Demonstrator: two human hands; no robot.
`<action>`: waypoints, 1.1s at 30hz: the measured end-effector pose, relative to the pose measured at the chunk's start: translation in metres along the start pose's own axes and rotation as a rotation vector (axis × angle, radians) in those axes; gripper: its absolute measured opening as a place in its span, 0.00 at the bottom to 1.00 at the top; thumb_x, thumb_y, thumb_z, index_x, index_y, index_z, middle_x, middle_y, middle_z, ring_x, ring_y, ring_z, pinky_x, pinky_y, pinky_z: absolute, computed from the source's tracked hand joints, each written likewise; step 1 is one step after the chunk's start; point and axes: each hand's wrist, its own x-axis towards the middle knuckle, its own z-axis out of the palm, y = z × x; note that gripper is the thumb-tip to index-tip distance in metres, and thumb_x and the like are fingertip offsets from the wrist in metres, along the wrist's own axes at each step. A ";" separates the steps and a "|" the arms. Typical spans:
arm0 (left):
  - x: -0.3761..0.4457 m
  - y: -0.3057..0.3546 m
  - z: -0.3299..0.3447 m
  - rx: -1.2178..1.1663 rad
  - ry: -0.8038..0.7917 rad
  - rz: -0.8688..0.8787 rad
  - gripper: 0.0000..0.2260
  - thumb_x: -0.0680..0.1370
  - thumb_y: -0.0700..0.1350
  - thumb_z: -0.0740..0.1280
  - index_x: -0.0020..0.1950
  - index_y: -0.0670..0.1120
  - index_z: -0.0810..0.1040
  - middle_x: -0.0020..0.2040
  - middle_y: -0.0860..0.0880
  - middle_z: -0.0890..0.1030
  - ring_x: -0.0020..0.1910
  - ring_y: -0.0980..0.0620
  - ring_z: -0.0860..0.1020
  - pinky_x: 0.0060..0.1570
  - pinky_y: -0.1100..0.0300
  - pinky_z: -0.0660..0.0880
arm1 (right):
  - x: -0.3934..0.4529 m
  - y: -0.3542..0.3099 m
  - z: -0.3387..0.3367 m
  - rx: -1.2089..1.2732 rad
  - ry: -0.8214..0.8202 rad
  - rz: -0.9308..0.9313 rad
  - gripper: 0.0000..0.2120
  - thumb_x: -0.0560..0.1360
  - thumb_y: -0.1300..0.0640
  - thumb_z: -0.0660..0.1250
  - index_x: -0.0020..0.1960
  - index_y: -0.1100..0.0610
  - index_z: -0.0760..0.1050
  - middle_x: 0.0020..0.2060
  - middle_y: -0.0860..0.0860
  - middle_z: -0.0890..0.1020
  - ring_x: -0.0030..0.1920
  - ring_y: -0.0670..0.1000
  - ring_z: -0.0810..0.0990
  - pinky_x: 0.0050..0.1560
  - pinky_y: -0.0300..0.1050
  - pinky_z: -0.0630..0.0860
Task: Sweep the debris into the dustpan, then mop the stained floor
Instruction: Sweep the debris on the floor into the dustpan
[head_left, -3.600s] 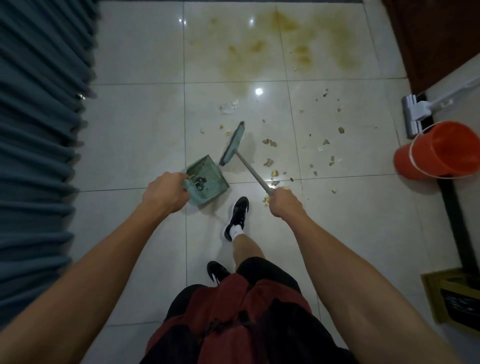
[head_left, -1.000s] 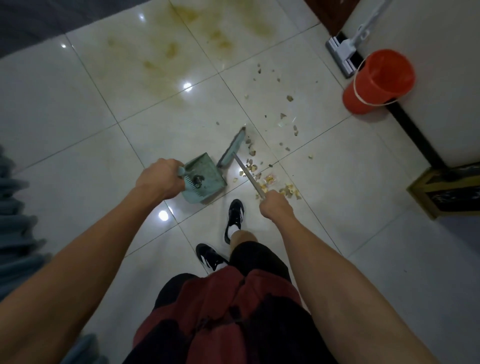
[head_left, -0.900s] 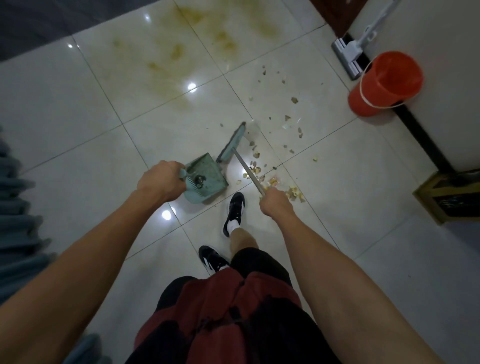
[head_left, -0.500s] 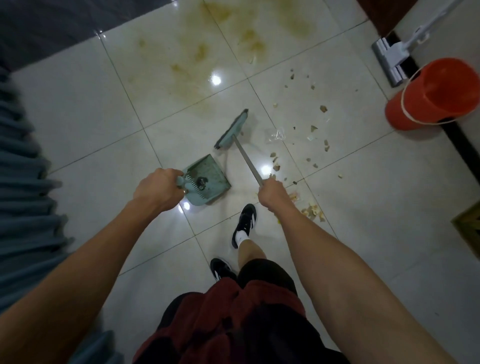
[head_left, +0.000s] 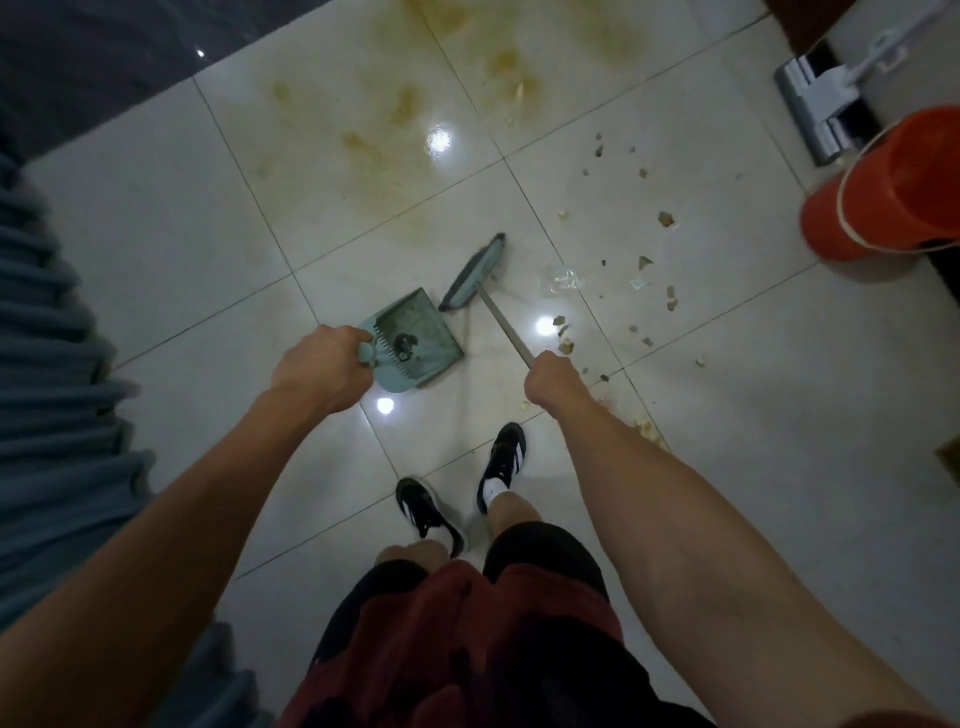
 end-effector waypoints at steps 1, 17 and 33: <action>0.004 0.003 -0.002 0.019 -0.003 0.020 0.12 0.76 0.44 0.65 0.57 0.52 0.81 0.45 0.46 0.81 0.41 0.44 0.79 0.38 0.56 0.76 | -0.003 0.003 0.000 -0.006 0.007 0.012 0.13 0.78 0.67 0.61 0.62 0.65 0.75 0.55 0.60 0.81 0.53 0.59 0.82 0.46 0.48 0.79; 0.006 -0.011 -0.001 0.124 -0.002 0.353 0.14 0.75 0.45 0.66 0.60 0.53 0.81 0.48 0.45 0.82 0.43 0.42 0.81 0.45 0.50 0.81 | -0.111 0.050 0.083 0.159 0.132 0.310 0.16 0.79 0.64 0.61 0.65 0.62 0.73 0.58 0.58 0.79 0.55 0.58 0.80 0.46 0.47 0.75; 0.002 -0.049 -0.028 0.105 0.051 0.384 0.12 0.72 0.47 0.65 0.54 0.52 0.81 0.47 0.45 0.82 0.44 0.40 0.80 0.44 0.52 0.80 | -0.122 0.008 0.082 0.168 0.268 0.298 0.14 0.78 0.63 0.61 0.62 0.62 0.75 0.54 0.58 0.81 0.51 0.59 0.82 0.51 0.53 0.82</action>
